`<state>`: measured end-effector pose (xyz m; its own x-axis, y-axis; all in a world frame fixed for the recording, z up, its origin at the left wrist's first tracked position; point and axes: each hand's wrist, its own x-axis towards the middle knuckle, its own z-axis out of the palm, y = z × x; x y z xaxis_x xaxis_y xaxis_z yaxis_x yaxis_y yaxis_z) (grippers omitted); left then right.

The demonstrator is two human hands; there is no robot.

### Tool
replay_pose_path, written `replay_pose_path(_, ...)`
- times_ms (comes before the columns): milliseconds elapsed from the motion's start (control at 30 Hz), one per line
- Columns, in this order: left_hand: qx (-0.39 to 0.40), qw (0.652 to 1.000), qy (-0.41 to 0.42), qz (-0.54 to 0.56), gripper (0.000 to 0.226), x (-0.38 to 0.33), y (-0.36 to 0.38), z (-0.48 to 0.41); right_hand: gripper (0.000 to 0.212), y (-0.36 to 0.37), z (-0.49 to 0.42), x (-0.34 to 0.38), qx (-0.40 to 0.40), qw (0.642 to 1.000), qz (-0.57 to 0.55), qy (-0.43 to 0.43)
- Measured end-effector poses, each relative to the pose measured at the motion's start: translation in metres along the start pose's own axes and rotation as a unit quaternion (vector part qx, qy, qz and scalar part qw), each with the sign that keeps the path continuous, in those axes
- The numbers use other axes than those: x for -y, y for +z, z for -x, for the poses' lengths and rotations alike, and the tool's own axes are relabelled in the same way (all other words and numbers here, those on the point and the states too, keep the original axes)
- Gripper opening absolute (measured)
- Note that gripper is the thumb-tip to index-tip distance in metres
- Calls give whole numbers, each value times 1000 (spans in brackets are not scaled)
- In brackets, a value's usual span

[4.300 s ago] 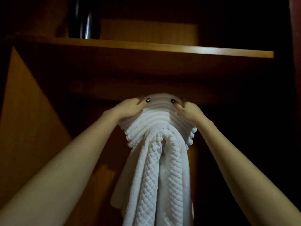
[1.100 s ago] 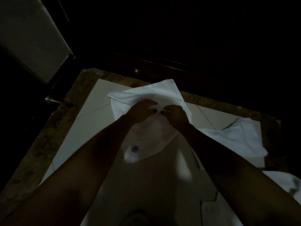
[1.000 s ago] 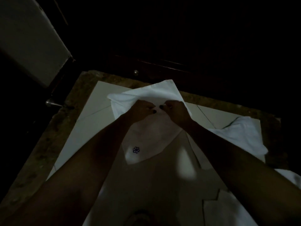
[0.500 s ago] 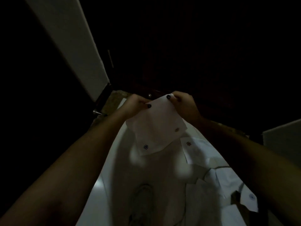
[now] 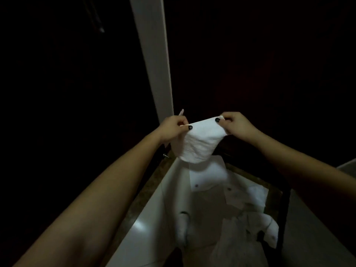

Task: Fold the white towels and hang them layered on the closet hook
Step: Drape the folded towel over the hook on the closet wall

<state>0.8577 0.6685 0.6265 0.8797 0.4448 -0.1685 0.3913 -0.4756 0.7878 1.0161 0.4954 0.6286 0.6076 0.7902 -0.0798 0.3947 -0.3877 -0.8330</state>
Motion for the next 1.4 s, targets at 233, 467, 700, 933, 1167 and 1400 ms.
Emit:
replay_pose_path(233, -107, 993, 50, -7, 12, -108, -107, 119, 17, -39, 57, 153, 70, 996, -44, -38)
replay_pose_path(467, -136, 982, 127, 12, 28, -172, -208, 224, 35, -33, 98, 277, 113, 985, -111, -66)
replay_pose_path(700, -147, 970, 167, 100, 36, -172, -262, 337, 9, 28, 146, 381, 243, 939, -240, -38)
replay_pose_path(933, -223, 960, 163, 38, 37, -134, -333, 457, 23, 113, 212, 459, 256, 926, -256, -111)
replay_pose_path(1167, -316, 940, 109, -70, 23, -82, -392, 583, 29, 194, 282, 536, 120, 937, -132, -299)
replay_pose_path(1400, -417, 899, 101, -85, 18, -48, -422, 676, 27, 252, 330, 595, 80, 926, -85, -358)
